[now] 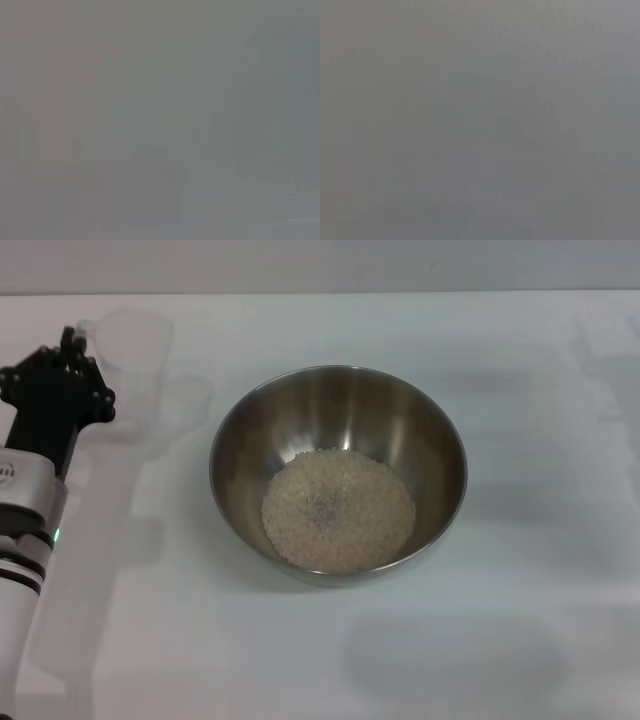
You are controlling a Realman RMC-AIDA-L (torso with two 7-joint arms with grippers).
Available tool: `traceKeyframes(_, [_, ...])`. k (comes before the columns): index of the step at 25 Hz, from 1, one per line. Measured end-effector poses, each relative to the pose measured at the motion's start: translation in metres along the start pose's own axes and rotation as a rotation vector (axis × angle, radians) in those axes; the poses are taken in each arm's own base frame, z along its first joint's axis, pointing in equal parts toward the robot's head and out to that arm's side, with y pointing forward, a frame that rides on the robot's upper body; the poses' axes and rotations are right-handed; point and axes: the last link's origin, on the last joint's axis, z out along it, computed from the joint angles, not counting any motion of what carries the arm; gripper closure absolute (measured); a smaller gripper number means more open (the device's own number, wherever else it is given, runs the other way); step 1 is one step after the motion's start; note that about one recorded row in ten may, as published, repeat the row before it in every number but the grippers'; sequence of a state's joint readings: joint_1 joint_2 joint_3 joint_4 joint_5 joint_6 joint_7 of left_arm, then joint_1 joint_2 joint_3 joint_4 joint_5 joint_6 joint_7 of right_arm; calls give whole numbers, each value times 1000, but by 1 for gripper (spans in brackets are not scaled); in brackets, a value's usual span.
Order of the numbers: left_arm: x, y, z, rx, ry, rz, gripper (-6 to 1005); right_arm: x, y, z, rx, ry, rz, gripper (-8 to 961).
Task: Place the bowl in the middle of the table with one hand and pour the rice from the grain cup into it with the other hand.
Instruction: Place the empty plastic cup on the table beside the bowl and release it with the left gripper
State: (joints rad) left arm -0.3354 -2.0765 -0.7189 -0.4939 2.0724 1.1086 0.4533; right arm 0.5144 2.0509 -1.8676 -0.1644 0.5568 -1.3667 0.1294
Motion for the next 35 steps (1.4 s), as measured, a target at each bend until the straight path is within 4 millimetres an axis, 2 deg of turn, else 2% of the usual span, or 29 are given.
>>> traceKeyframes(7, [-23, -7, 1, -11, -126, -155, 974, 0, 2, 0, -1, 1, 3, 207])
traceKeyframes(29, [-36, 4, -5, -87, -208, -141, 917, 1, 2, -3, 2, 2, 10, 208])
traceKeyframes(35, [-39, -1, -14, -66, -207, -149, 705, 1, 2, -3, 3, 2, 12, 208])
